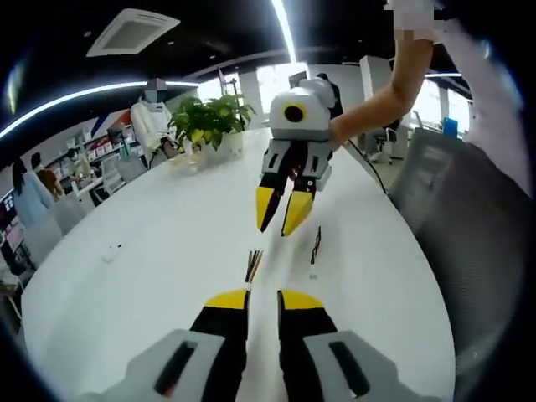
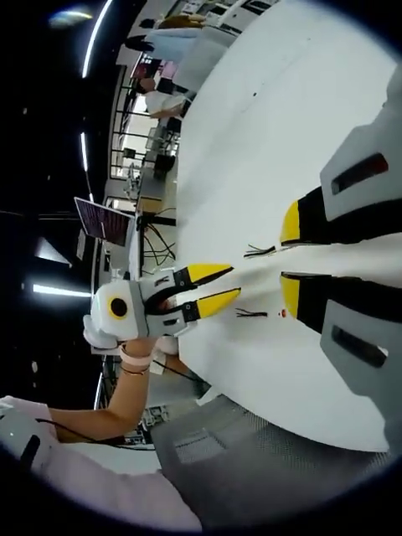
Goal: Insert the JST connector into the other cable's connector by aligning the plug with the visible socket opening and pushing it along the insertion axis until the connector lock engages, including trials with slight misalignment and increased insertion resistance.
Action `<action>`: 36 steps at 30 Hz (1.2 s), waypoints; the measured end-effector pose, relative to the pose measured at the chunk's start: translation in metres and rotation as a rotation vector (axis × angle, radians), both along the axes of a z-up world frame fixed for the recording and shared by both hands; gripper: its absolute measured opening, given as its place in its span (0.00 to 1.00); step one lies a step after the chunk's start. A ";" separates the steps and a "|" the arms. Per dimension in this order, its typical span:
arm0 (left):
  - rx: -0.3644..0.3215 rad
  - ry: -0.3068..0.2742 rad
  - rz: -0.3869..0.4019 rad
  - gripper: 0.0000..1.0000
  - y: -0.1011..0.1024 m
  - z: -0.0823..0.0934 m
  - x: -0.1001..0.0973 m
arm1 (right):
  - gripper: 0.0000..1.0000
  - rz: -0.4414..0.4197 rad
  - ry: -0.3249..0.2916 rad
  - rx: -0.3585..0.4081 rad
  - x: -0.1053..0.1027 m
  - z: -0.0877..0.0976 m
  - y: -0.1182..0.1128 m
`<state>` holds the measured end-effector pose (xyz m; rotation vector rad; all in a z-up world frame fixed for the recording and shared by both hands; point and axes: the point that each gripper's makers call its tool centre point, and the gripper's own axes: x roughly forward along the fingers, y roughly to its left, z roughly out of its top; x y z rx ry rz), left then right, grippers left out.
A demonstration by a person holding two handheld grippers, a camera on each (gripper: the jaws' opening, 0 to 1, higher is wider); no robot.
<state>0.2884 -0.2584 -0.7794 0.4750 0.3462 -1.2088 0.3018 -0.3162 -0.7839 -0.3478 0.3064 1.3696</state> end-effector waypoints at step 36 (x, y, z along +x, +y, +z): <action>0.022 0.099 0.031 0.10 0.002 -0.047 -0.038 | 0.08 0.012 0.091 -0.104 -0.045 -0.053 -0.008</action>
